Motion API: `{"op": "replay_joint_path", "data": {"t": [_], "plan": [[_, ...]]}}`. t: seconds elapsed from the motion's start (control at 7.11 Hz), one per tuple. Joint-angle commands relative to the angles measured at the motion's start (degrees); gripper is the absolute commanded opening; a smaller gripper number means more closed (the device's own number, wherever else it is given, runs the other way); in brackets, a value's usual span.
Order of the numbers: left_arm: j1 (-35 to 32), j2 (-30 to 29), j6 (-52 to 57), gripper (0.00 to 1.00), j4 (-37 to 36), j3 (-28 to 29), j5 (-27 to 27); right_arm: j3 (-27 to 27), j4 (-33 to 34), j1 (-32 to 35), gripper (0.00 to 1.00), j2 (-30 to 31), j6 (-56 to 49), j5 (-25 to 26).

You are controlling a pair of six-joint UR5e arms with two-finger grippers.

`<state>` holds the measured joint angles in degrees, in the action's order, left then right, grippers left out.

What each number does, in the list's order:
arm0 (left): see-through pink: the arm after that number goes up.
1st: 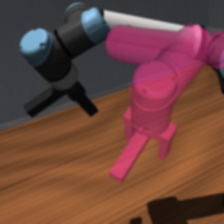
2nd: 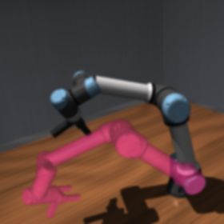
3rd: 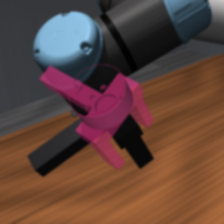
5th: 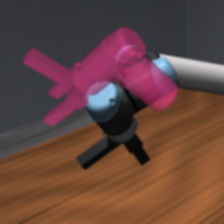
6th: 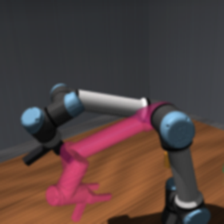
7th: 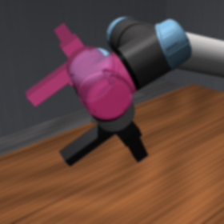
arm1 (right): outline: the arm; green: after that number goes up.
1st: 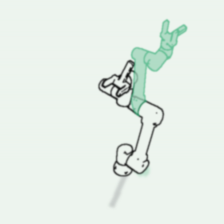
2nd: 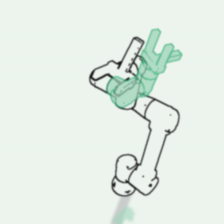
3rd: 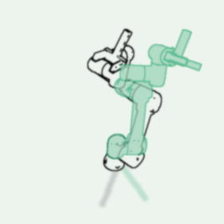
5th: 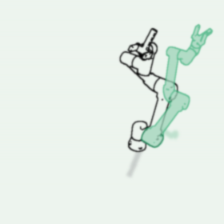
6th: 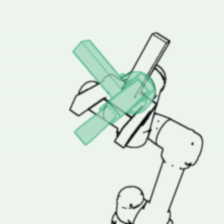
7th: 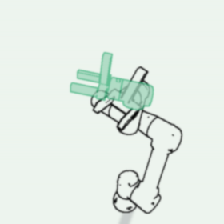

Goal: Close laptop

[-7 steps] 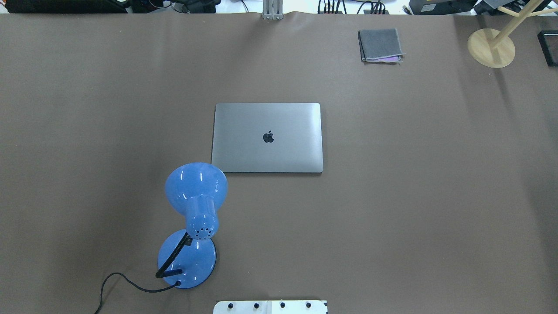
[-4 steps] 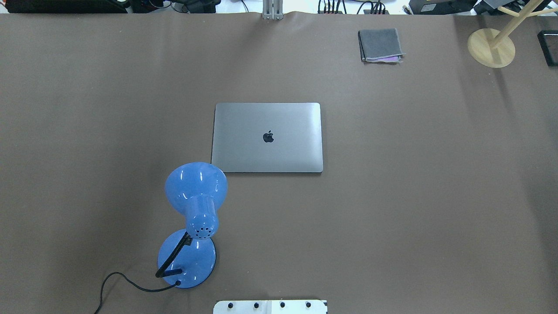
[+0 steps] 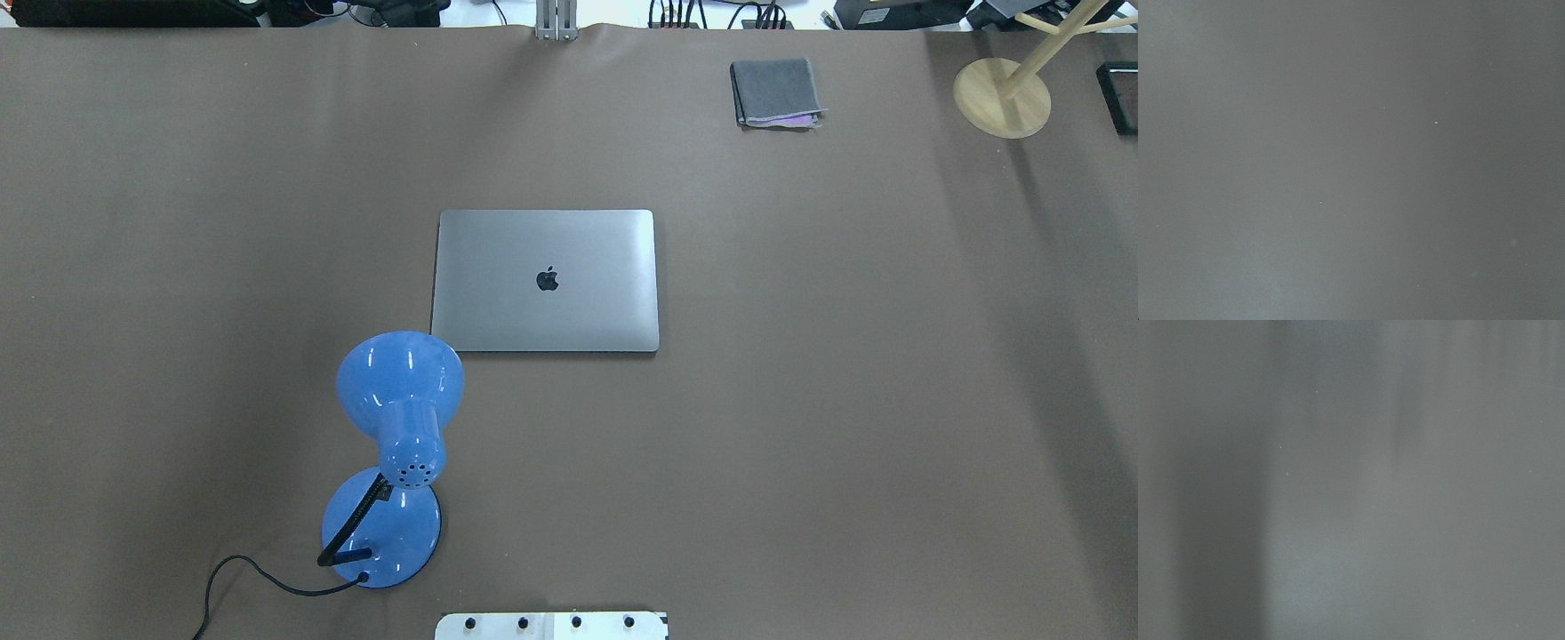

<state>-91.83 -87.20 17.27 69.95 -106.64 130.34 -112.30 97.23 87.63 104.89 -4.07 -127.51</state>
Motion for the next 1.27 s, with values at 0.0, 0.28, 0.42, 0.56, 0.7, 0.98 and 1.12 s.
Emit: {"op": "replay_joint_path", "data": {"t": [0.0,0.28,0.42,0.56,0.7,0.98,1.12], "plan": [[0.07,0.19,-0.04,0.98,0.45,-0.23,0.09,-1.34,2.53,-0.7,1.0,-0.65,0.11,-3.25],[0.07,0.19,-0.05,0.98,0.36,-0.23,0.53,-1.26,2.53,-0.88,1.0,-0.39,-0.33,-4.68],[0.07,0.19,-0.05,0.98,0.36,-0.32,0.53,-1.26,2.53,-0.88,1.0,-0.3,-0.42,-4.68],[0.07,0.19,-0.05,0.98,0.36,-0.41,0.62,-1.26,2.53,-0.88,1.0,-0.3,-0.42,-4.68],[0.07,0.19,-0.05,0.98,0.45,-0.41,0.62,-1.17,2.53,-0.96,1.0,-0.3,-0.42,-4.68],[0.16,0.1,-0.05,0.98,0.45,-0.49,0.62,-1.17,2.53,-0.97,1.0,-0.21,-0.5,-4.77],[0.16,0.1,0.04,0.98,0.45,-0.58,0.53,-1.17,2.44,-1.14,1.0,-0.3,-0.5,-4.77]]}}
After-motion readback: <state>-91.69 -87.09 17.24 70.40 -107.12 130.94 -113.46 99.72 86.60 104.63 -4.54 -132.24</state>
